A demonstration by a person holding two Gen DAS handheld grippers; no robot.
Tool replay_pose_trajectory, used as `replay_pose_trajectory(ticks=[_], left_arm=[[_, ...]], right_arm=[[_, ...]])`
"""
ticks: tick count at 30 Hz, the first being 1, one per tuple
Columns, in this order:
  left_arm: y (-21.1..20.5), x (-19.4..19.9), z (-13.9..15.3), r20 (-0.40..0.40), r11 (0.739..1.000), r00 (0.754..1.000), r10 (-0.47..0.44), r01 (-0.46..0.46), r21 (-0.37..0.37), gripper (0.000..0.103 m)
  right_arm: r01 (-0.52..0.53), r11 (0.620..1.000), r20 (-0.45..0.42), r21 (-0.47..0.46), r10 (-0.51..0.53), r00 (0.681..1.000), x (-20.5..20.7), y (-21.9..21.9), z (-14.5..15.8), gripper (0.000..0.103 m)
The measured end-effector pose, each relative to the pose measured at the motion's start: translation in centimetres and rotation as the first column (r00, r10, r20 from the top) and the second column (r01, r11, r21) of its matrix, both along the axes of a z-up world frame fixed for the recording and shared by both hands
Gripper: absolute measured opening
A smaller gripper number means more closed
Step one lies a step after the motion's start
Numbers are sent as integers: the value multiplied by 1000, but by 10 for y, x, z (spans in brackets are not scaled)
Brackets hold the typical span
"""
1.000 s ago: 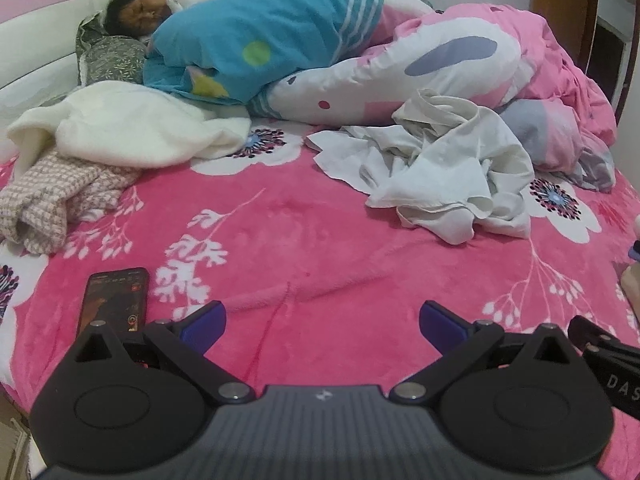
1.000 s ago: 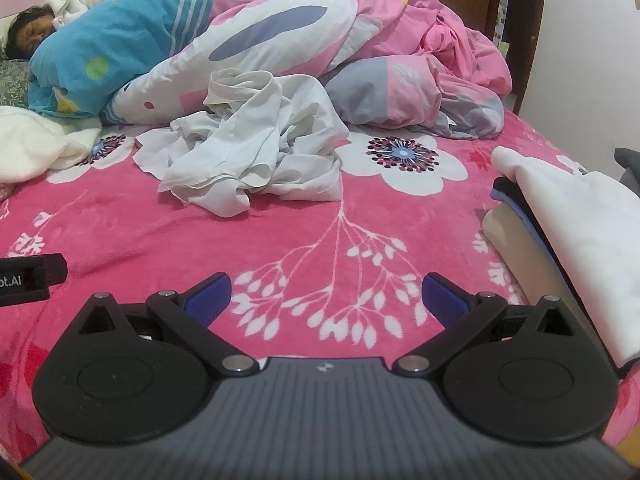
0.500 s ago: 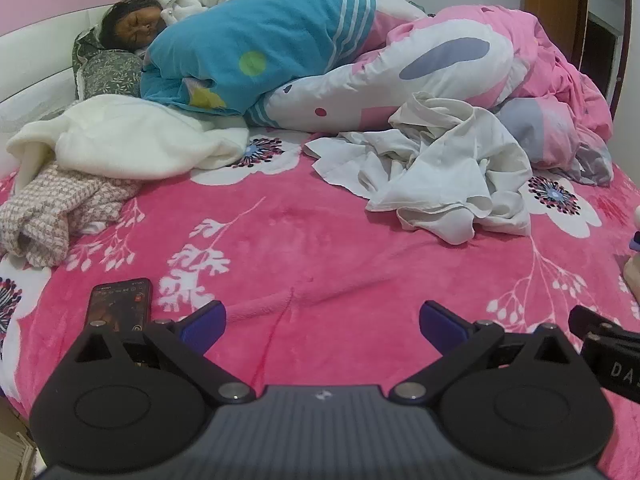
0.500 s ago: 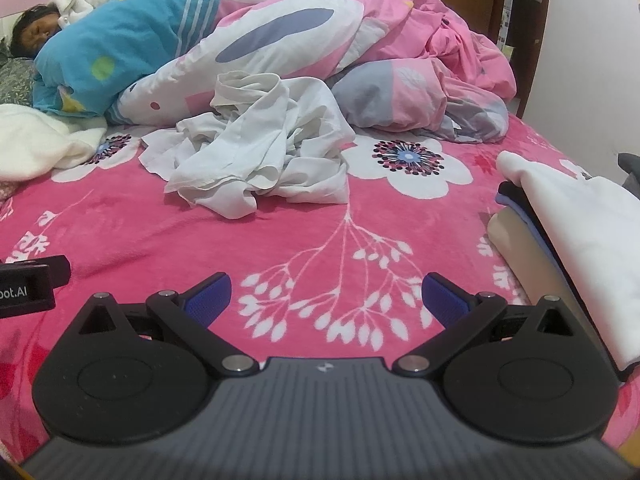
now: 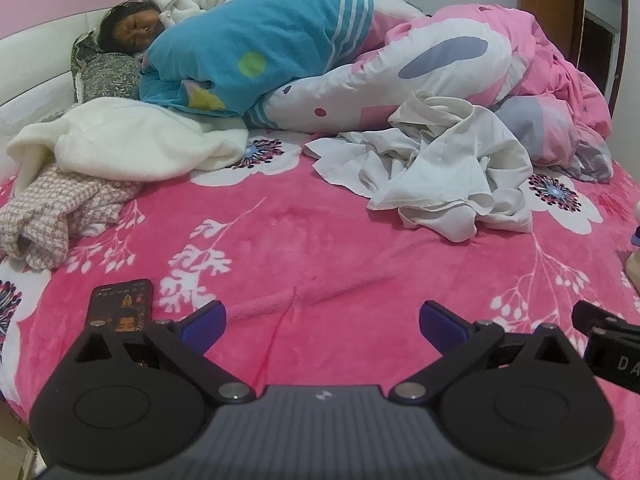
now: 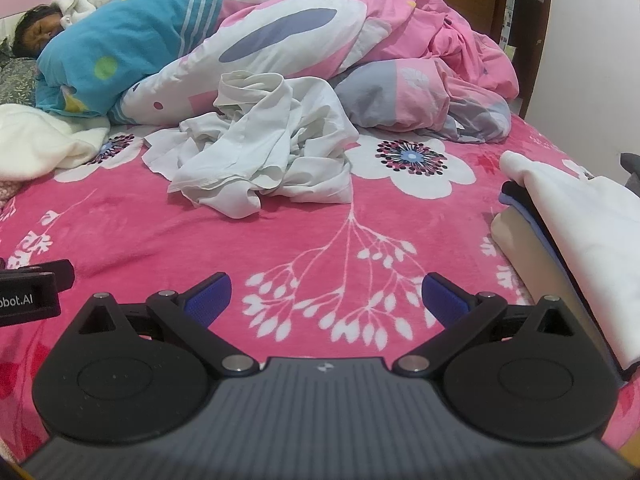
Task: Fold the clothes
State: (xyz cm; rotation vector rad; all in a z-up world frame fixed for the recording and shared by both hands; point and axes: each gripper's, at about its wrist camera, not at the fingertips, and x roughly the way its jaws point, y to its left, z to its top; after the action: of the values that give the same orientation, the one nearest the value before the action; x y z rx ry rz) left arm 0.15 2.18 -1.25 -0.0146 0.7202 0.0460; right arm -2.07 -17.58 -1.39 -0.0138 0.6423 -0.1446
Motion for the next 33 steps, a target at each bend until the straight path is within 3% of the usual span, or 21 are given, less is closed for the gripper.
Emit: replay_pose_trajectory(ticks=[8,15,18,24,26,29,30,32,33], left_arm=[[2,9,-7,69,998,996,-62,64,-24,103],[-16,50,0,193,980,961,-198,194,39,103],[-32,79,1,226,962,935,-274,262,82,100],[-75,160,-15,187,921,905,-383,357,158,88],[-89,186,-25,153,909,902,-403,375,180,82],[-102,216,-48,83,893,901,-427,405,195,63],[-104,224,-54,61,892,901,-429,411,189,51],[-107,235,-64,28,892,902,-430,420,166,32],[-104,237,-66,19,900,907,-421,415,136,11]], right_arm=[[-32,999,42,-10,32,999,8,-18,-10,102],[-165,986,198,20,157,968,42,-45,19,102],[-197,980,215,2,192,958,86,-51,28,102],[-234,971,195,-54,240,951,193,-60,29,102],[-221,972,169,-79,231,958,231,-64,18,101],[-219,976,130,-2,218,967,253,-74,7,96],[-219,975,116,31,214,970,258,-78,4,89],[-217,972,89,95,209,974,268,-85,-2,63],[-215,968,76,127,206,976,274,-89,-5,46]])
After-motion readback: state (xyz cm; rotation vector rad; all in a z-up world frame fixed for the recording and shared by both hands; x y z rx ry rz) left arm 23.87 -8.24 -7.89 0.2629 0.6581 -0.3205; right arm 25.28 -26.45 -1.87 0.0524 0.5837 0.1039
